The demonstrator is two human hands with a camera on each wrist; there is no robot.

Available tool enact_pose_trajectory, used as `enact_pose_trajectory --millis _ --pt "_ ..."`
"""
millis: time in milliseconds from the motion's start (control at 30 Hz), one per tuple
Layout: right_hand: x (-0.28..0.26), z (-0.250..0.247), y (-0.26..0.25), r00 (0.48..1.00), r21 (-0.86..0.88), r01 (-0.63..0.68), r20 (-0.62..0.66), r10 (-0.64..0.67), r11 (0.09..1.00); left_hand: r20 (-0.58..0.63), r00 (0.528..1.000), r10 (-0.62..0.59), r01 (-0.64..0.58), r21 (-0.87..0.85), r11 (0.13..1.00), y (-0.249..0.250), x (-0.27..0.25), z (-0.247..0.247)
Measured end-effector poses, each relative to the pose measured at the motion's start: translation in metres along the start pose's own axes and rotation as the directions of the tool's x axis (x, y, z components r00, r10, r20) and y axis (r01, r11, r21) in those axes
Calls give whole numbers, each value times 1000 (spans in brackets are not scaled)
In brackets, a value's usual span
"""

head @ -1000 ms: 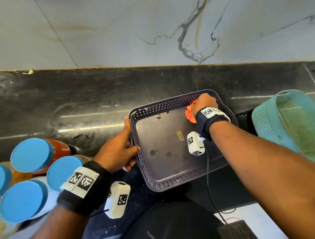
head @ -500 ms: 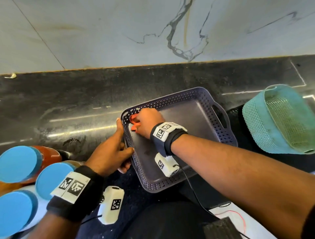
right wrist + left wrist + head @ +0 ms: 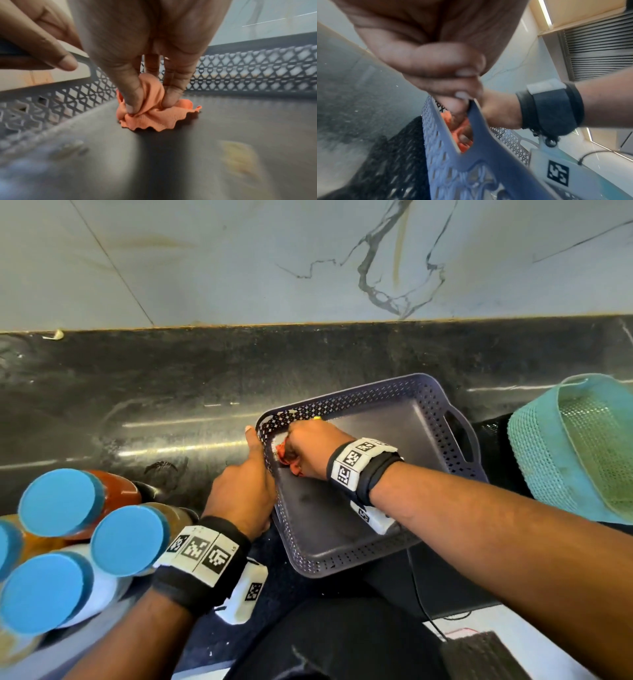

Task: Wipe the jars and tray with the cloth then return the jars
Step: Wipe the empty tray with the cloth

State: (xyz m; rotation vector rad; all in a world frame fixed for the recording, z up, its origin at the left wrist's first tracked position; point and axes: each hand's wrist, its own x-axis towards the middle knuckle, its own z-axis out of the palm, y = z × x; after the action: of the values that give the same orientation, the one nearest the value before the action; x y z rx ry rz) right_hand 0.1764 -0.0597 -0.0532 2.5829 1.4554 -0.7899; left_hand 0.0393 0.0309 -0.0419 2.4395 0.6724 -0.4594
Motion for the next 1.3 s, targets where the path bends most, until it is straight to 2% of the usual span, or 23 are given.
enact_pose_trajectory --millis 67,133,233,333,400,433,533,633,733,900,1033,1100,1200,1267,1300 --pt "-16 -1 25 998 -44 -61 11 61 997 -9 1000 12 -12 11 1000 -2 2 0" --pt "-32 -6 60 977 -43 -212 4 212 976 -27 999 25 -24 24 999 -4 4 -1" --pt "-51 -16 106 881 5 -472 -17 472 882 -41 998 39 -38 15 999 -7 6 2" --pt "-54 -19 125 796 27 -602 -54 603 798 -31 997 65 -66 -28 997 -9 8 2" --pt "-47 -16 115 791 60 -603 -81 606 796 -9 996 85 -86 -63 994 -11 9 1" --pt "-40 -14 104 805 88 -579 -93 586 810 0 996 90 -90 -79 993 -12 9 1" --pt "-17 -6 59 890 157 -416 -131 437 896 25 995 93 -90 -92 992 -13 11 1" --pt "4 -6 18 935 186 -287 -160 318 940 38 995 94 -90 -102 991 -14 13 2" --pt "14 -4 -10 974 162 -175 -119 195 971 47 995 92 -87 -109 990 -13 12 2" --pt "1 -2 -15 999 127 -44 16 42 991 -46 999 25 -26 -32 999 -2 12 10" --pt "-23 11 -13 1000 94 7 -10 -6 996 -66 998 7 -10 -43 999 -2 6 8" --pt "-27 7 0 998 80 -61 3 61 995 -52 998 22 -24 -41 999 -4 4 5" --pt "-41 -7 44 967 72 -255 16 255 964 -57 998 15 -18 -50 999 -8 7 6" --pt "-61 -14 83 897 66 -442 7 442 895 -68 998 17 -20 -55 998 -8 7 7" --pt "-70 -15 102 840 84 -539 -19 543 838 -75 997 24 -29 -59 998 -9 6 9"
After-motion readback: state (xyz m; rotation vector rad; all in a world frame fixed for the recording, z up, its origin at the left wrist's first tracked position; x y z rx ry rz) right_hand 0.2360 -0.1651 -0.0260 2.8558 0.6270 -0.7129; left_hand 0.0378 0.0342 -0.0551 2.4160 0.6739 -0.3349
